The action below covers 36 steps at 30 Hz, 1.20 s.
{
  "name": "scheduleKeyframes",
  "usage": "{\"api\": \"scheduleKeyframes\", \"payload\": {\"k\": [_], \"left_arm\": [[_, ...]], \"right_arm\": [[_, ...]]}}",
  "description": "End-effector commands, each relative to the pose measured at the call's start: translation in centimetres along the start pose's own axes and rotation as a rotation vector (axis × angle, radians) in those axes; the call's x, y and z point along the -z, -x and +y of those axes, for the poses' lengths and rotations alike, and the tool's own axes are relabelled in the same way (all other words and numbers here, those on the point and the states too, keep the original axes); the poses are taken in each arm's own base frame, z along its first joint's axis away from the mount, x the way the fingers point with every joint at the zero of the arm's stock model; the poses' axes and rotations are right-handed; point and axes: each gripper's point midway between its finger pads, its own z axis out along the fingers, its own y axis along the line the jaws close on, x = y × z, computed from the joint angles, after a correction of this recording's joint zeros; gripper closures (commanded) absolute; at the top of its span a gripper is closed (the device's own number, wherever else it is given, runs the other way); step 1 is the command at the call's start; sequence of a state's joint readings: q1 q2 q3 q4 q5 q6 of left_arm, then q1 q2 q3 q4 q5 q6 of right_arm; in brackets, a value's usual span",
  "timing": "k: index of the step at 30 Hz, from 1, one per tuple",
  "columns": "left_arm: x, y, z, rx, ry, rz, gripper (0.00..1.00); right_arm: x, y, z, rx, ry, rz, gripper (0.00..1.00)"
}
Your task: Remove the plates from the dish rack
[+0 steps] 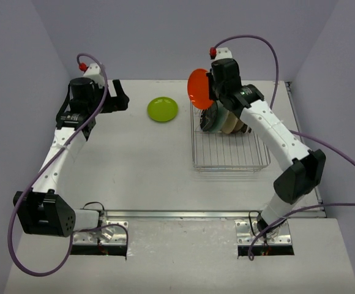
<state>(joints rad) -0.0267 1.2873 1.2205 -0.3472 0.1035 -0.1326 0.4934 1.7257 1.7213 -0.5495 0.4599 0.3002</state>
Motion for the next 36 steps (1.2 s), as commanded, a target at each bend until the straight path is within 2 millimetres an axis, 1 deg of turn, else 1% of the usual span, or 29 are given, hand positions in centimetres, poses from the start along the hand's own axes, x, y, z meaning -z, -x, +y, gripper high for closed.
{"api": "scheduleKeyframes", "payload": {"k": [1,3,4,5,8,11,12,13,17,18,21,24,27,28,29,30,31,32,33,34,35,36], "left_arm": [[1.7,1.8,-5.8,-0.056,-0.354,-0.024,0.11],[2.4,1.3,-7.9,-0.039,-0.485,-0.003,0.16],[2.7,1.1,-9.0,-0.016,-0.549,0.008,0.18],[3.1,0.7,-10.2,0.001,-0.619,0.027,0.19],[3.0,-0.6,-11.5,0.026,-0.679,0.069,0.25],[3.2,-1.5,-12.5,0.051,-0.75,0.118,0.33],[3.0,-1.7,-12.5,0.058,-0.754,0.128,0.33],[3.2,-2.2,-13.0,0.063,-0.793,0.15,0.35],[3.2,-3.2,-13.8,0.074,-0.839,0.188,0.38],[3.1,-3.4,-13.9,0.078,-0.846,0.196,0.4],[2.8,-4.2,-14.2,0.094,-0.869,0.225,0.49],[2.7,-4.7,-14.4,0.113,-0.896,0.25,0.62],[2.6,-5.1,-14.5,0.133,-0.913,0.269,0.77],[2.5,-5.2,-14.5,0.139,-0.916,0.273,0.85],[2.4,-5.3,-14.5,0.146,-0.916,0.277,0.92],[2.1,-5.3,-14.3,0.15,-0.909,0.276,0.97],[1.8,-5.3,-14.0,0.156,-0.896,0.278,1.0],[1.4,-5.2,-13.8,0.159,-0.882,0.275,1.0],[0.4,-5.0,-13.0,0.167,-0.835,0.265,1.0],[0.2,-4.9,-12.9,0.167,-0.831,0.268,1.0],[-1.0,-4.6,-11.8,0.174,-0.766,0.253,1.0],[-2.4,-5.1,-10.9,0.187,-0.714,0.268,1.0]], "right_arm": [[6.0,4.3,4.9,-0.026,0.388,-0.166,1.0],[7.4,3.2,7.0,-0.042,0.53,-0.135,1.0],[8.3,2.6,8.5,-0.044,0.63,-0.109,1.0],[8.8,1.9,9.5,-0.057,0.697,-0.077,1.0],[9.4,0.6,11.1,-0.095,0.792,-0.022,1.0],[9.8,0.0,12.3,-0.106,0.865,0.014,1.0],[10.0,0.0,12.5,-0.106,0.882,0.017,1.0],[10.0,-0.1,12.8,-0.109,0.893,0.028,1.0],[10.1,-0.4,13.4,-0.123,0.931,0.053,1.0],[10.2,-0.5,13.6,-0.127,0.94,0.059,1.0],[10.2,-0.9,13.9,-0.14,0.96,0.079,1.0],[10.2,-1.2,14.1,-0.149,0.966,0.093,1.0],[9.6,-1.5,13.9,-0.155,0.937,0.102,1.0],[9.2,-1.6,13.6,-0.158,0.916,0.104,0.97],[9.0,-1.7,13.5,-0.161,0.904,0.105,0.9],[8.4,-1.8,13.2,-0.162,0.87,0.103,0.78],[8.2,-1.8,12.9,-0.164,0.851,0.103,0.6],[7.9,-1.9,12.7,-0.168,0.831,0.104,0.59],[7.0,-2.0,11.7,-0.177,0.778,0.099,0.21],[6.8,-1.9,11.5,-0.181,0.77,0.097,0.19],[6.2,-2.0,10.6,-0.188,0.72,0.094,0.1],[5.5,-1.8,9.5,-0.202,0.679,0.087,0.05]]}}
